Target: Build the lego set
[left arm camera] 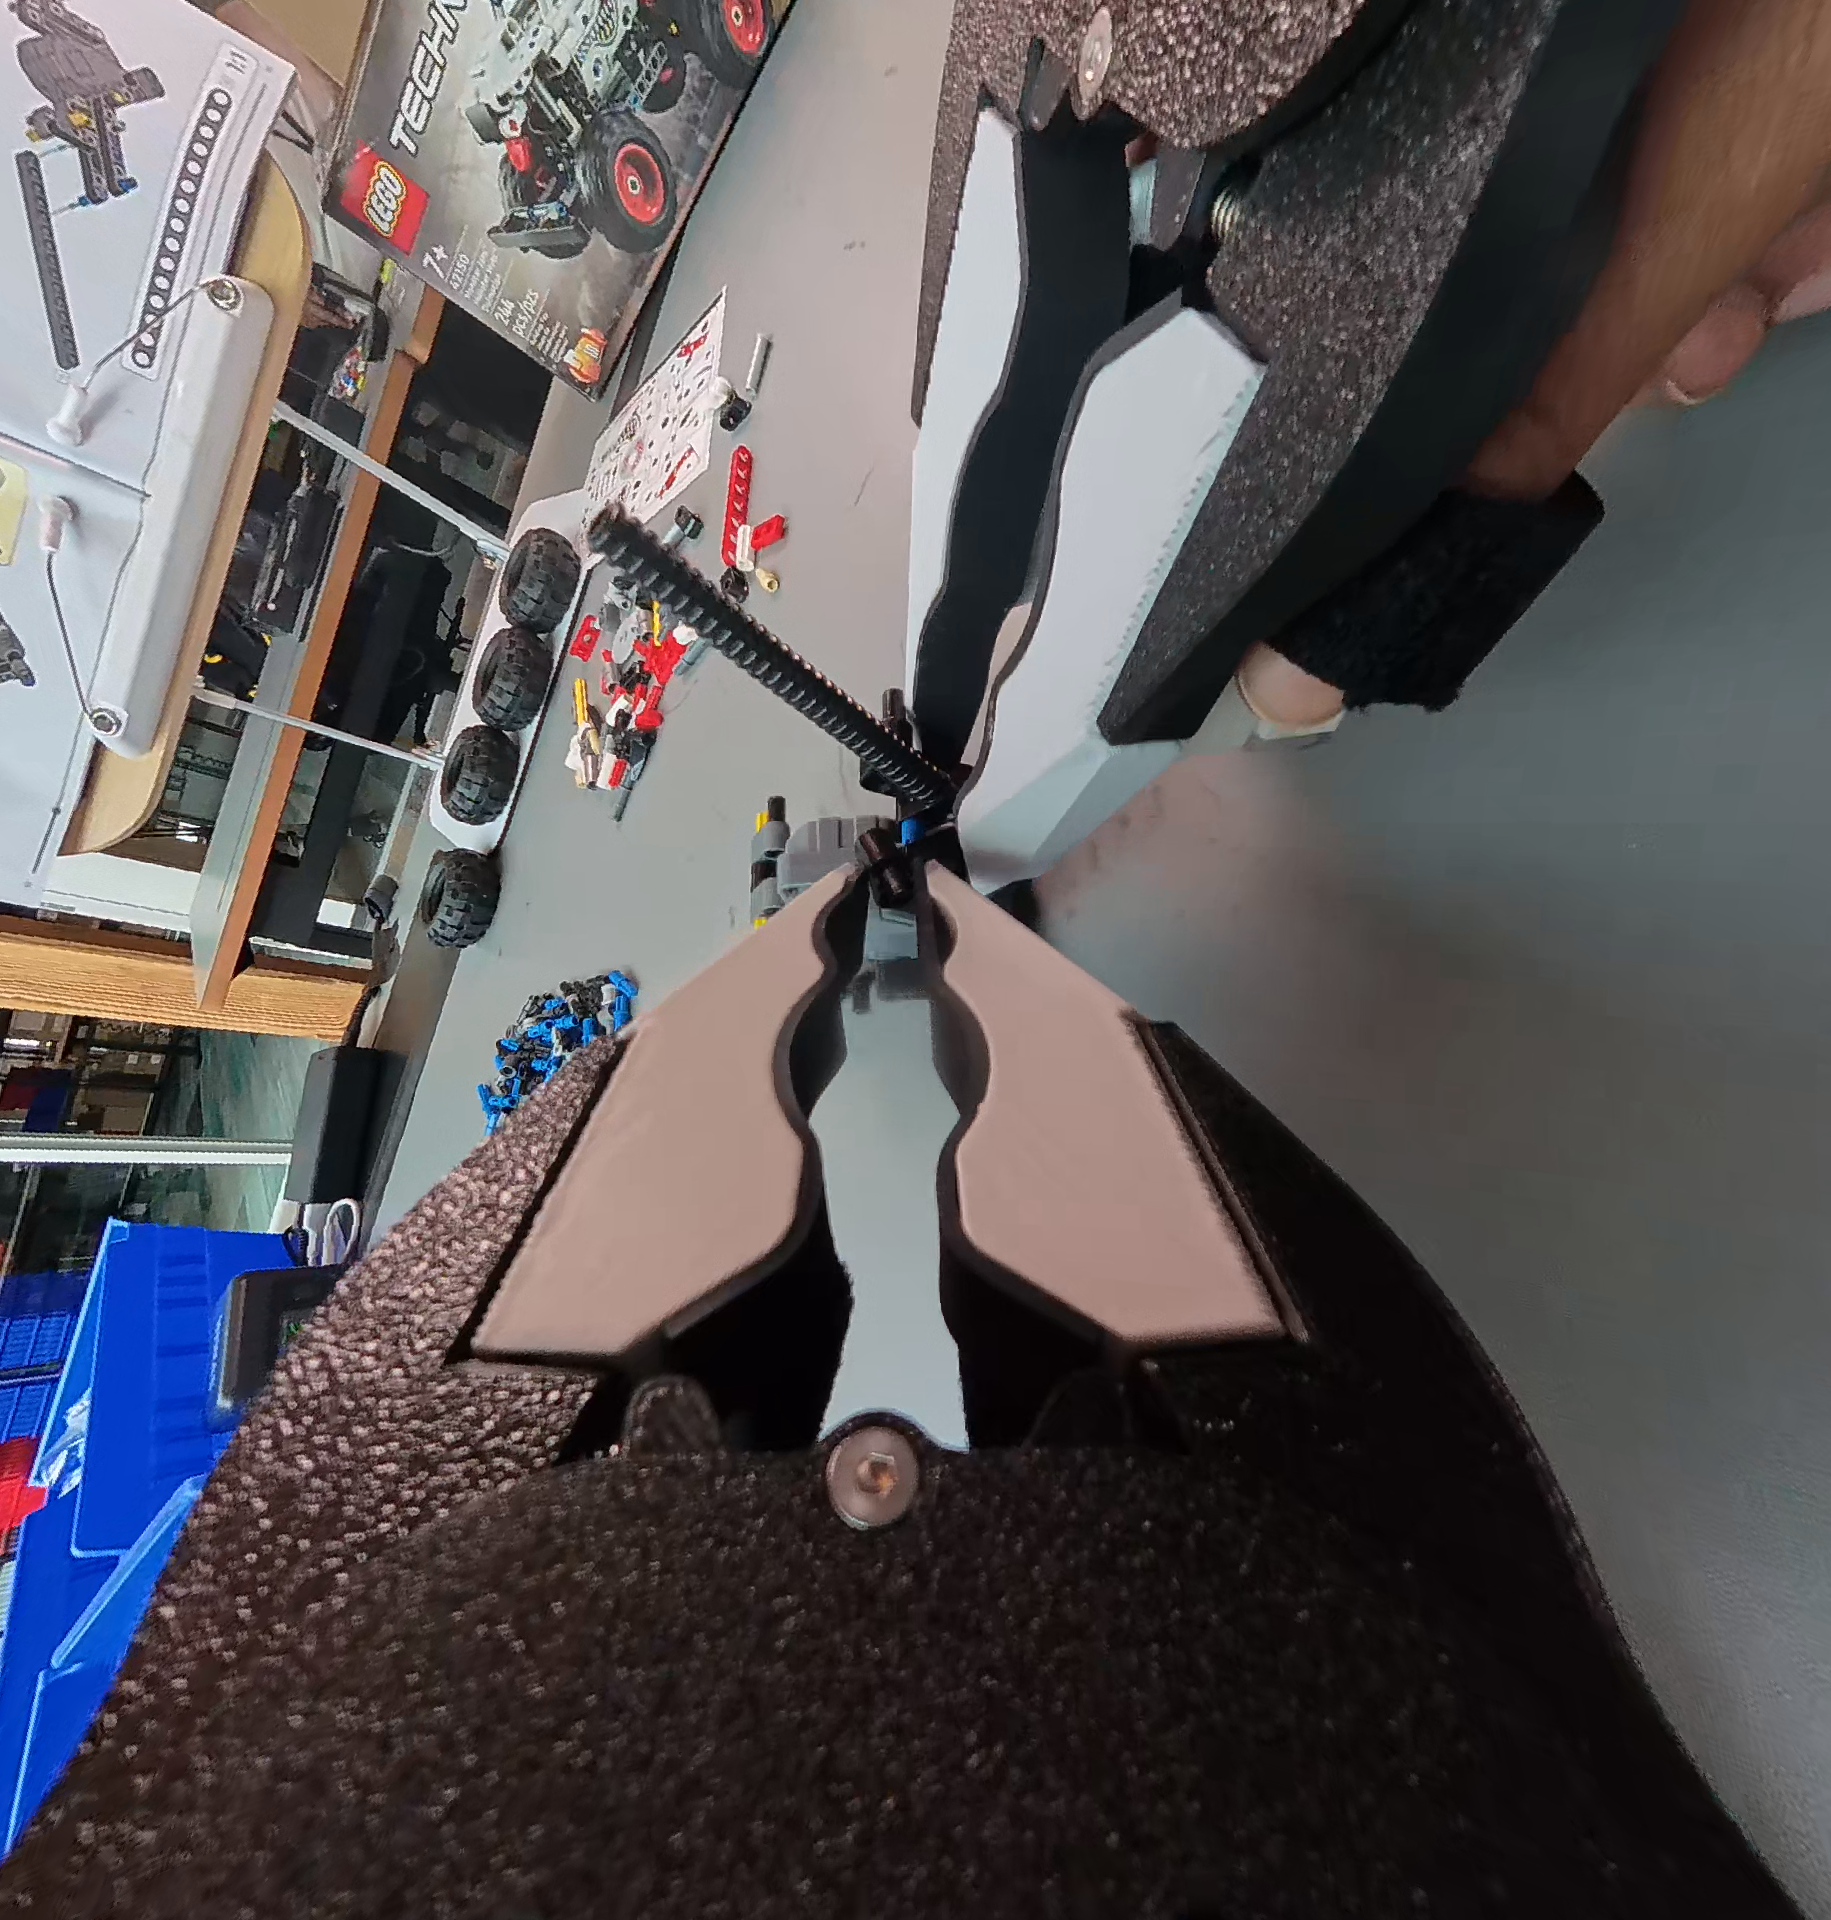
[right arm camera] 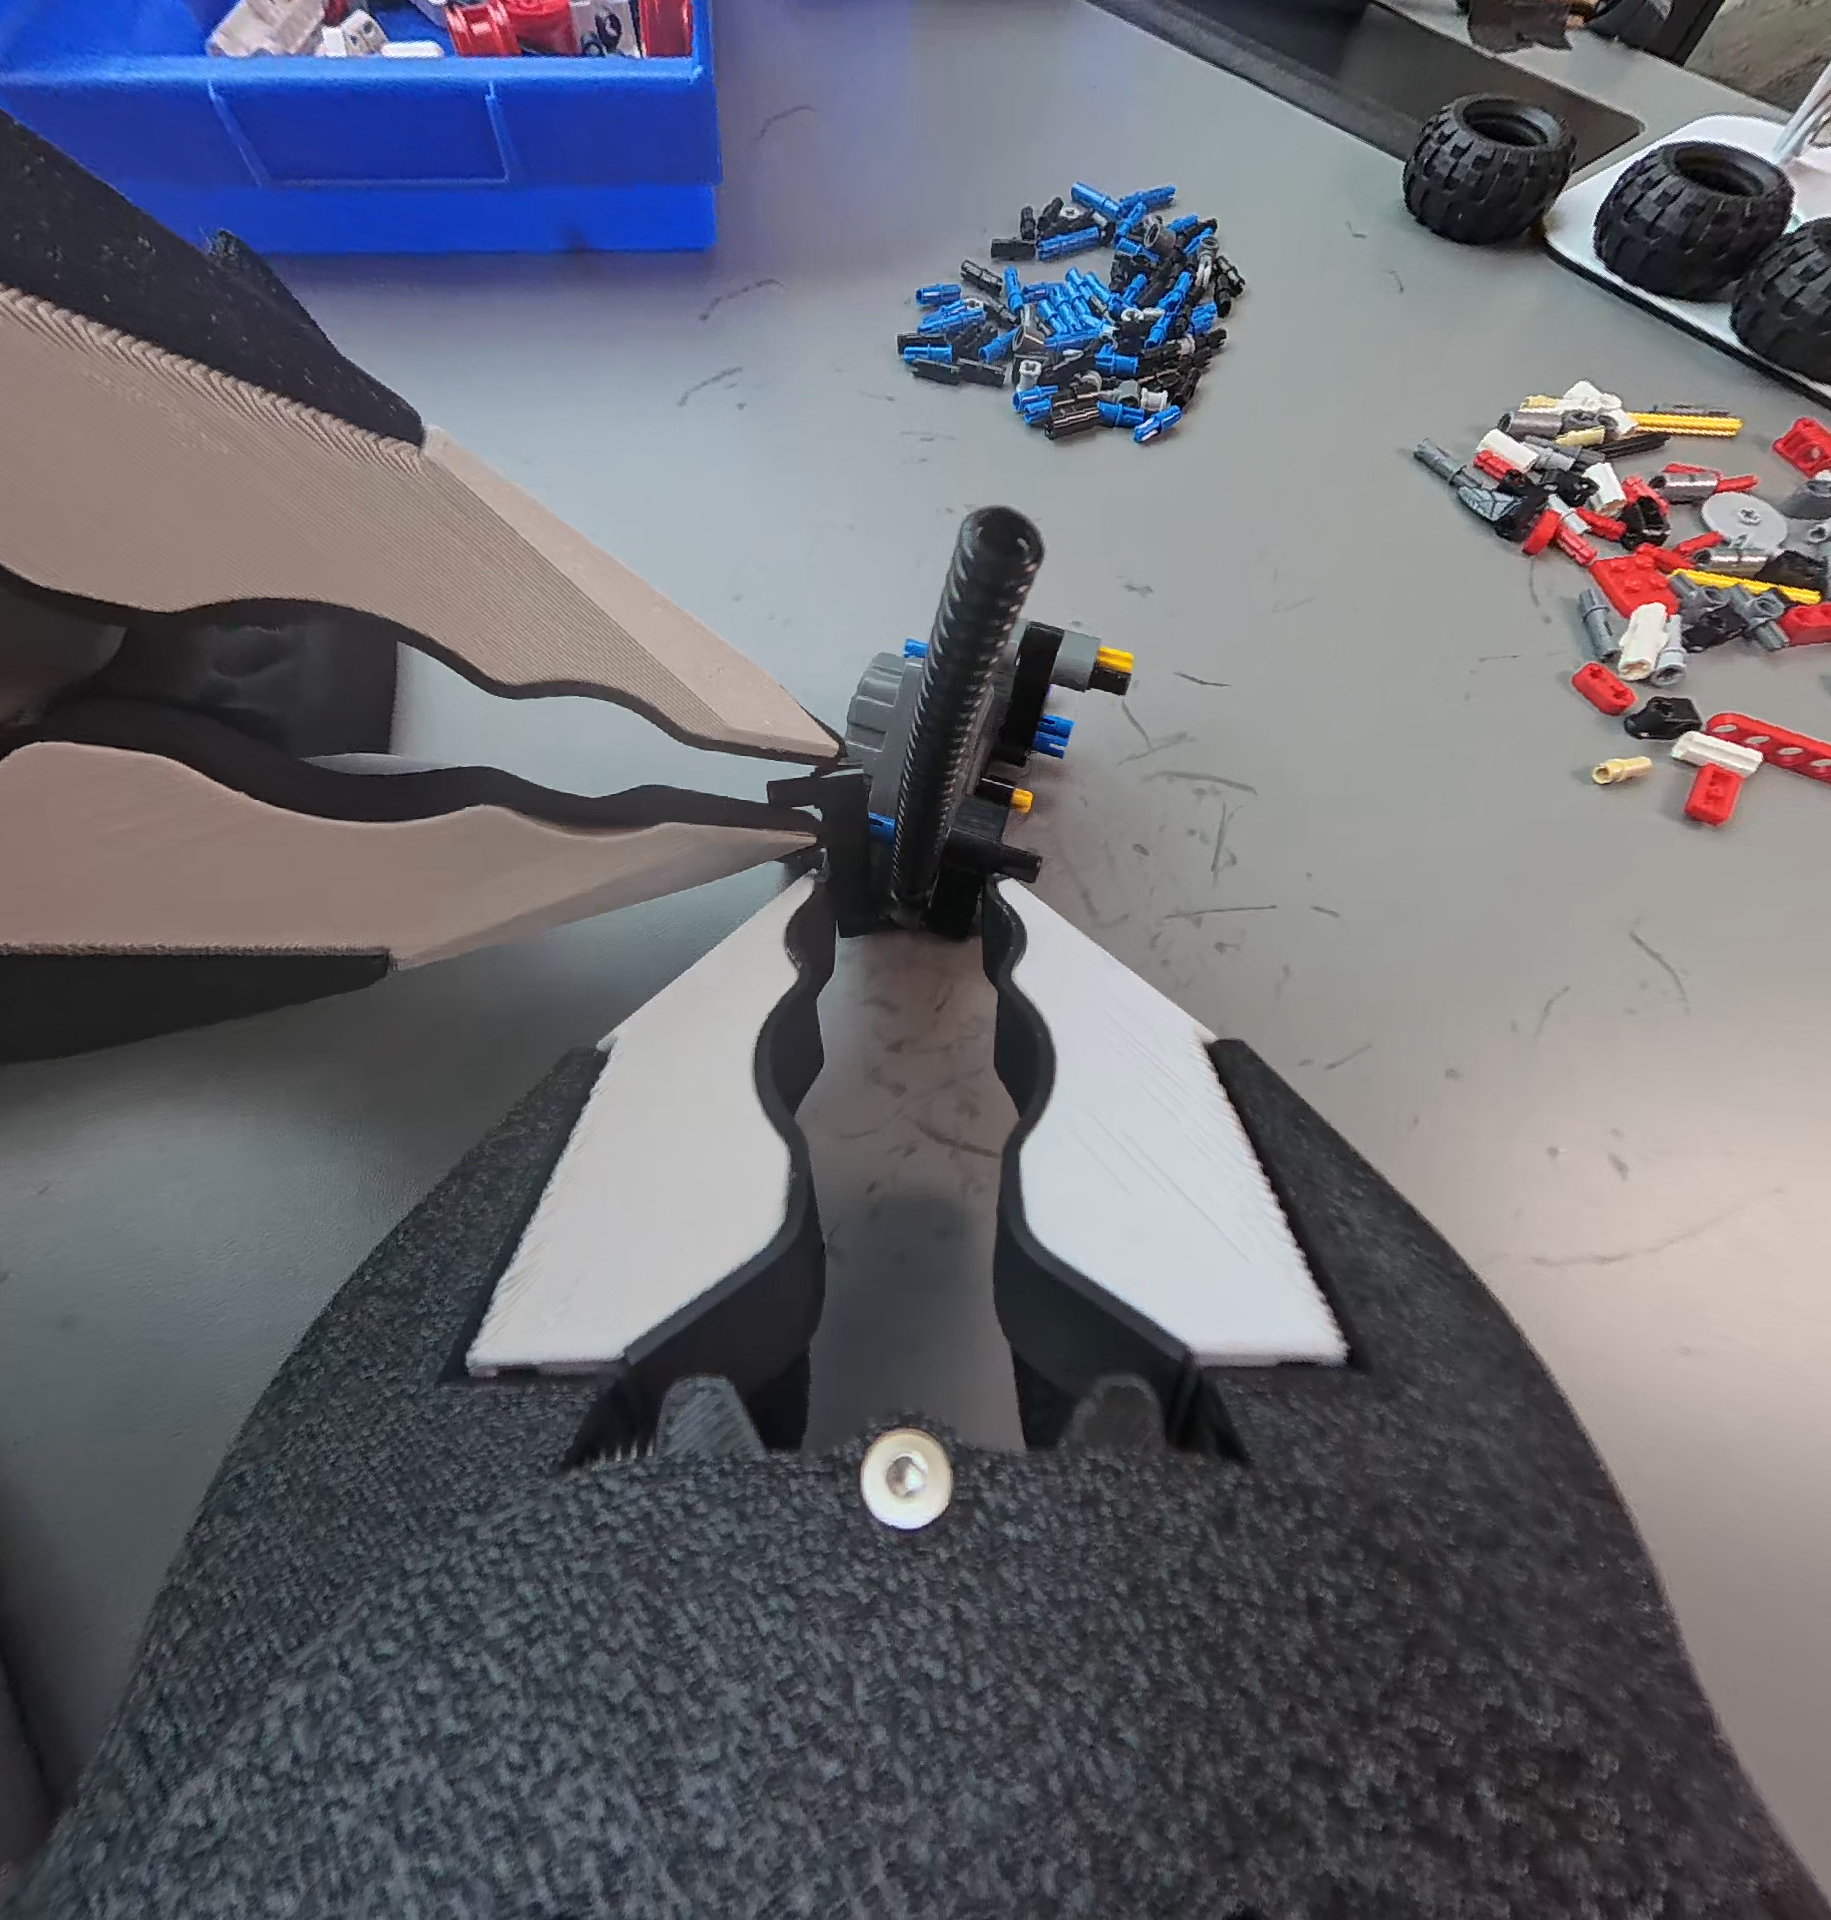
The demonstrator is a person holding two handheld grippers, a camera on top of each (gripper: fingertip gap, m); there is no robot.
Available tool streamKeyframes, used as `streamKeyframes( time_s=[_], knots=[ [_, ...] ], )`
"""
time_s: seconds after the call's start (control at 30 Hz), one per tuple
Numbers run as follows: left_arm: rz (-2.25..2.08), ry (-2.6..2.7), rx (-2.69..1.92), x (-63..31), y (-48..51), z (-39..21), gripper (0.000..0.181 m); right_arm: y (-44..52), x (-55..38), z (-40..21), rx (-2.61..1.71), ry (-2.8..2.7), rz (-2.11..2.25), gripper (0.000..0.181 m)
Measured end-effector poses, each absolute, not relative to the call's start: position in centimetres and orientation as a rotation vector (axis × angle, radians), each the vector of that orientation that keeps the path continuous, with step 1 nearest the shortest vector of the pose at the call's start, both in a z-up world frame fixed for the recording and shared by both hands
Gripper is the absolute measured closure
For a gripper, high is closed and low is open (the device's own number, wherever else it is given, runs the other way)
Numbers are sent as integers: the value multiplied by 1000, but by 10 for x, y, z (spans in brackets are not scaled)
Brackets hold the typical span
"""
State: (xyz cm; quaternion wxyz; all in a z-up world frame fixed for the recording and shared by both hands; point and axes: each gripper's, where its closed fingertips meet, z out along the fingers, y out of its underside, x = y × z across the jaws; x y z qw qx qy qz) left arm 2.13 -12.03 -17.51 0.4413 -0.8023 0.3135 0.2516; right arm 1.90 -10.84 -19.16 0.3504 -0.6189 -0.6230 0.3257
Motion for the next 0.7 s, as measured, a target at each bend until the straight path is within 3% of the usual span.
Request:
streamKeyframes(
  time_s=[0.03, 0.7],
  knots=[
    [621, 781, -1991, 21, -121, -175, 171, -108, 19, -192, -1603, -1614, 846, 154],
    [552, 991, -1857, 17, -118, -178, 173, -109, 14, -195, -1575, -1673, 837, 146]
  ],
)
